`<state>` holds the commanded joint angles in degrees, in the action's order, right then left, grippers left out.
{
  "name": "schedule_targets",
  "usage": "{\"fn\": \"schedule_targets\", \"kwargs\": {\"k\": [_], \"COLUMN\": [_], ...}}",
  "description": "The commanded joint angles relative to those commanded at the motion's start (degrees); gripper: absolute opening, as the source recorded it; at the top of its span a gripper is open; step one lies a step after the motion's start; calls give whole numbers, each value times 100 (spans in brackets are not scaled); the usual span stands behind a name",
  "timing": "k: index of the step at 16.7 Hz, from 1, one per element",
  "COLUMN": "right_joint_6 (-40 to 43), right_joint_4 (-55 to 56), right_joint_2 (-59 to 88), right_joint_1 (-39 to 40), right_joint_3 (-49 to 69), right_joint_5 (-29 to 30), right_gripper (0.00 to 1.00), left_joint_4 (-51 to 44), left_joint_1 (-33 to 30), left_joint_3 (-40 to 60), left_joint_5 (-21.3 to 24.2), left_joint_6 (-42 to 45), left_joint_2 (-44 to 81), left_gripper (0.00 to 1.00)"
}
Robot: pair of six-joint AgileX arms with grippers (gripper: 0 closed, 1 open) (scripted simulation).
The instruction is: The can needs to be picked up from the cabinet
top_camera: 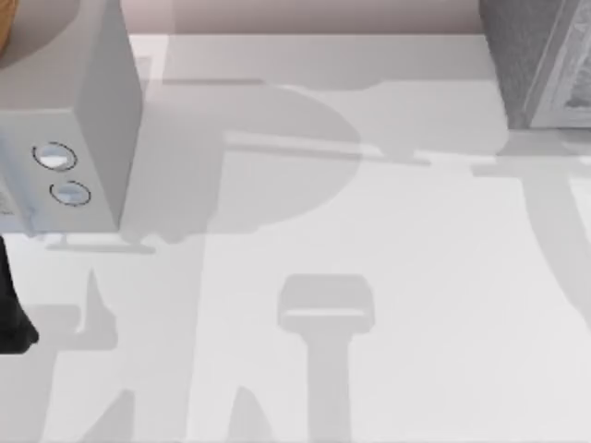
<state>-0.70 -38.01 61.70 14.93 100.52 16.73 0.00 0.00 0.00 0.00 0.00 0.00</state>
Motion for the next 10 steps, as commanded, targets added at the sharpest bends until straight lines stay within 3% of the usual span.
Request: {"fn": "schedule_targets", "kwargs": {"k": [4,10], "right_joint_6": [10,36], "right_joint_4": [492,1584], "right_joint_2": [-782,-2564], "right_joint_1": [-208,-625], "right_joint_3": [-1303,-4374], "right_joint_5": [-179,-684], "right_gripper": [0,0], "left_joint_4": [0,0], "left_joint_1": [0,0], "left_joint_3": [0,0], "left_joint_5": [0,0], "left_joint_6": [0,0], "left_joint_2": [0,0], "left_gripper": [100,100]}}
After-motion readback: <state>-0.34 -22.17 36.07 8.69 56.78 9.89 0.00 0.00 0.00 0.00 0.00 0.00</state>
